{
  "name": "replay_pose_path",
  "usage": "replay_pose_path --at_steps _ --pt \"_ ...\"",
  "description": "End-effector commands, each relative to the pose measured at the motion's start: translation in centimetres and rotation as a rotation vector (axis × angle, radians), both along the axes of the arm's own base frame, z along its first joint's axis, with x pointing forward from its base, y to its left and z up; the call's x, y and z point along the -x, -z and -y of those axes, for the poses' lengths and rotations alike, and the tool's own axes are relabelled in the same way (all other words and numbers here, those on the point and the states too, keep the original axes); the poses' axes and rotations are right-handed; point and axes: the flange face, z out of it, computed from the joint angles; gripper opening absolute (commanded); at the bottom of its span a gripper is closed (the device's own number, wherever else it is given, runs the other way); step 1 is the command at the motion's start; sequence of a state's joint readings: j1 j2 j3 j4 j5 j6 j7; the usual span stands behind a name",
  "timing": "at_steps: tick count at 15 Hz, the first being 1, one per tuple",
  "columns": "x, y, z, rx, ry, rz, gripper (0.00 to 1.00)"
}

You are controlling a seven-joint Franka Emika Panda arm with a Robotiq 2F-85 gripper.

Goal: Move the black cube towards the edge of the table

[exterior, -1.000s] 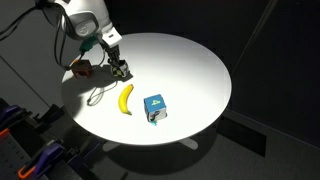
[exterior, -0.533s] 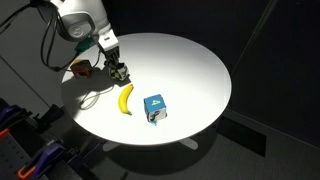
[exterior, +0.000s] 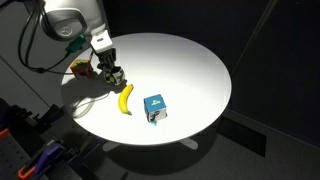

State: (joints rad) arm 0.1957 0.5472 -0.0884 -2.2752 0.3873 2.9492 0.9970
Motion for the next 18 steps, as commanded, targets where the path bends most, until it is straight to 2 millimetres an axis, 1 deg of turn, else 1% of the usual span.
replay_pose_path --at_steps 1,2,4,8,12,16,17,18 --pt "2.8 -1.2 1.4 -0.009 0.042 -0.012 0.12" --pt "3.5 -1.1 1.8 -0.011 0.049 -0.020 0.12" --pt "4.6 -0.7 2.5 -0.018 0.075 -0.030 0.06" --pt "6.2 0.7 3.3 -0.022 0.147 -0.012 0.05" --pt "7.6 1.8 3.3 -0.023 0.193 0.015 0.05" --pt "8.3 2.5 2.9 -0.041 0.222 0.038 0.05" --pt "8.4 2.7 2.9 -0.045 0.223 0.041 0.05" --pt "8.4 2.9 2.9 -0.050 0.224 0.043 0.13"
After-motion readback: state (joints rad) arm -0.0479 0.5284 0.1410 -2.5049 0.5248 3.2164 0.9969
